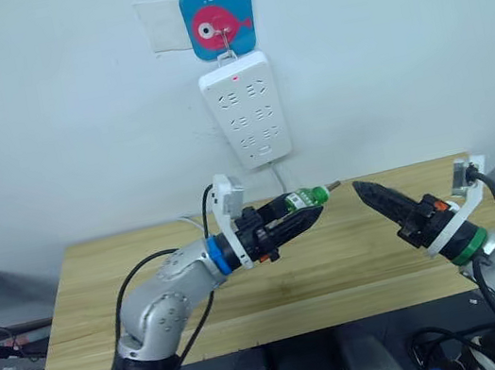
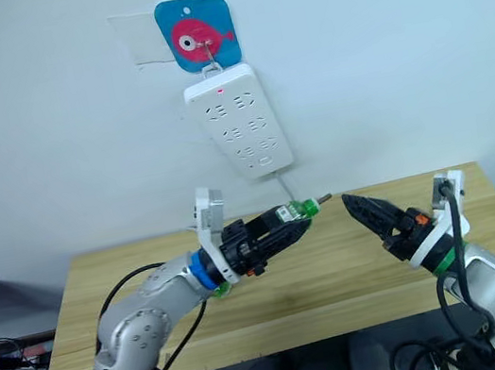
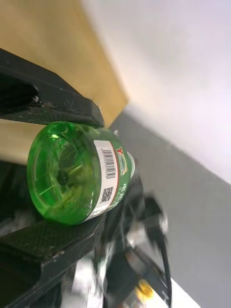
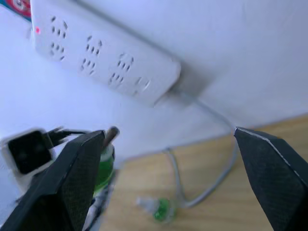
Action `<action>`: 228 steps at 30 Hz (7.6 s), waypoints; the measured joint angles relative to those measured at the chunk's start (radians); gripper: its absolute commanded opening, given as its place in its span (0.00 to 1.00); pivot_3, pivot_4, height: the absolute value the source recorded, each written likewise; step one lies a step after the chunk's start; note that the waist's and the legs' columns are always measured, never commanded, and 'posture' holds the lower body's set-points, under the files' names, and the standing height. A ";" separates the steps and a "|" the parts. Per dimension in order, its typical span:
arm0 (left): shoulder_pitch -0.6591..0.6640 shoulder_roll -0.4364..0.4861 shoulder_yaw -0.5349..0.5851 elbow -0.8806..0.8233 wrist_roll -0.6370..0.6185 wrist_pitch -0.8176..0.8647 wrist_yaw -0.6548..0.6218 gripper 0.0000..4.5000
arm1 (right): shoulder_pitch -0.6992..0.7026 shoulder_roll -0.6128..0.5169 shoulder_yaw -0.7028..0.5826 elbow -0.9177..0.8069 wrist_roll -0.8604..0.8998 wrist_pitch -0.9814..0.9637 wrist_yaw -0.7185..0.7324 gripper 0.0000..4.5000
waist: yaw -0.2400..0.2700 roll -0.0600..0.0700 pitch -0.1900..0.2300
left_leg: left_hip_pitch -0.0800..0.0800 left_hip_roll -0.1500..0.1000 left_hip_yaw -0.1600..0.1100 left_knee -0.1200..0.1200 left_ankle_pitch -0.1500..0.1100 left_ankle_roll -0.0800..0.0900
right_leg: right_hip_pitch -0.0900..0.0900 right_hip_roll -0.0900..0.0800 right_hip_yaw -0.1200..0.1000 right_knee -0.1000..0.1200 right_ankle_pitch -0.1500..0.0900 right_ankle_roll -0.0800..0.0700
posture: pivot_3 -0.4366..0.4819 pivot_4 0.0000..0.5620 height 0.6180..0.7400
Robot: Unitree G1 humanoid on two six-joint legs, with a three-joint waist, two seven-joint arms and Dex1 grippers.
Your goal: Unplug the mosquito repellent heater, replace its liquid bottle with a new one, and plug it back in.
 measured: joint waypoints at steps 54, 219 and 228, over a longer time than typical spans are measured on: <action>0.022 -0.144 -0.105 0.025 0.306 -0.201 -0.057 0.51 | 0.285 -0.441 0.846 0.179 0.986 -1.172 -0.849 0.19 | -0.030 0.000 -0.001 | 0.000 0.005 0.000 0.000 -0.001 0.002 | 0.000 0.012 0.003 0.001 -0.001 0.000 | 0.27 0.40 1.00; 0.036 0.206 -0.024 0.196 0.459 -0.253 -0.369 0.50 | -0.011 -0.512 1.171 0.441 -0.559 -0.980 0.395 1.00 | 0.029 -0.012 0.028 | 0.012 0.003 -0.006 -0.005 -0.006 0.003 | 0.014 0.001 -0.006 -0.008 -0.004 -0.002 | 0.38 0.49 1.00; -0.019 0.188 -0.042 0.286 0.482 -0.300 -0.448 0.50 | 0.012 -0.492 1.178 0.410 -0.564 -0.943 0.325 0.53 | 0.025 -0.012 0.028 | -0.001 0.002 -0.009 -0.003 -0.003 0.000 | -0.001 0.001 -0.005 -0.003 -0.003 -0.002 | 0.36 0.48 1.00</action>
